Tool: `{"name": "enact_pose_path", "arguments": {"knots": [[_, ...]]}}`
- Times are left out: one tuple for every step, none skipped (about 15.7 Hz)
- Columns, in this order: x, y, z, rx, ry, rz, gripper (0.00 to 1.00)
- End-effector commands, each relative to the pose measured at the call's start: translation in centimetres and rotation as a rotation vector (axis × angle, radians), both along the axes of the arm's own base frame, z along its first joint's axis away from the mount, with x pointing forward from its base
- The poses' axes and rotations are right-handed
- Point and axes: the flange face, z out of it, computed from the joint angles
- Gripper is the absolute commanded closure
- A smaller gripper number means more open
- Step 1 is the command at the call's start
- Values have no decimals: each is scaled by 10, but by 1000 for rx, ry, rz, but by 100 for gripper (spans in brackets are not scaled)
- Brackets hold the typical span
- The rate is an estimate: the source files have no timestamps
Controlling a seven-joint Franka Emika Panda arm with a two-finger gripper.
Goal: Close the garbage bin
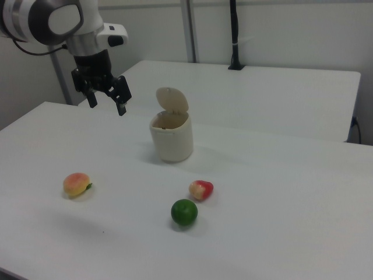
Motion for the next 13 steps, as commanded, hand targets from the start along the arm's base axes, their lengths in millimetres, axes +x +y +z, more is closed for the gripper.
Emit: {"name": "enact_pose_path", "arguments": {"knots": [[-4, -1, 0, -15, -1, 20, 0], [-4, -1, 0, -16, -1, 21, 0], [-3, -1, 0, -16, -3, 21, 0], [-3, -1, 1, -16, -9, 21, 0], [-3, -1, 1, -16, -9, 21, 0], [-2, -1, 0, -16, -8, 22, 0], [-2, -2, 1, -16, -9, 22, 0], [-2, -2, 0, -16, -8, 22, 0], [-1, -2, 0, -16, -12, 22, 0], [-1, -2, 1, -15, -20, 21, 0], [0, -2, 0, -15, -21, 21, 0], [0, -2, 1, -15, -23, 21, 3], [0, -2, 1, -15, -25, 23, 4]]}}
